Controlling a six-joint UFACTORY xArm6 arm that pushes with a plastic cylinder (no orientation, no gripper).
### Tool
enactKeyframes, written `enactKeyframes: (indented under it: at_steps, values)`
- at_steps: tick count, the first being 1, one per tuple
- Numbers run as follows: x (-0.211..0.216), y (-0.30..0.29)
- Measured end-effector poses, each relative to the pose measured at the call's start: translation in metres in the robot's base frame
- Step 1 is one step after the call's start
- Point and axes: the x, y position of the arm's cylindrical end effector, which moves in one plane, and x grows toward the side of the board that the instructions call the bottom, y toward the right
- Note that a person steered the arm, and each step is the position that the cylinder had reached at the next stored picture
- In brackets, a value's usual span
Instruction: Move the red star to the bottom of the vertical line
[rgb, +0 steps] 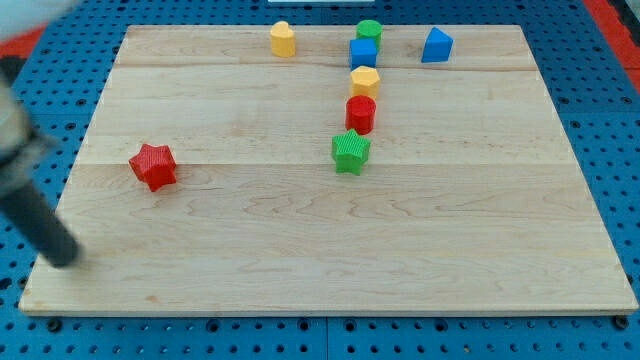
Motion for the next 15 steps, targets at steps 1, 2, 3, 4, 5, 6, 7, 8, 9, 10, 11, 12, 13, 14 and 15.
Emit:
enactKeyframes:
  at_steps: [1,2,3,4,5,6,7,8,9,10,11,12,13,14,15]
  values:
    - [-0.061,-0.008]
    - [-0.104,0.022]
    - [-0.11,0.115]
    - [-0.065,0.133]
    - [-0.054,0.156]
    - [-0.074,0.113]
    - [-0.092,0.14]
    - [-0.099,0.207]
    - [-0.083,0.235]
    - [-0.057,0.235]
    - [-0.051,0.248]
    - [-0.05,0.269]
    - [-0.036,0.286]
    - [-0.029,0.287]
    - [-0.029,0.286]
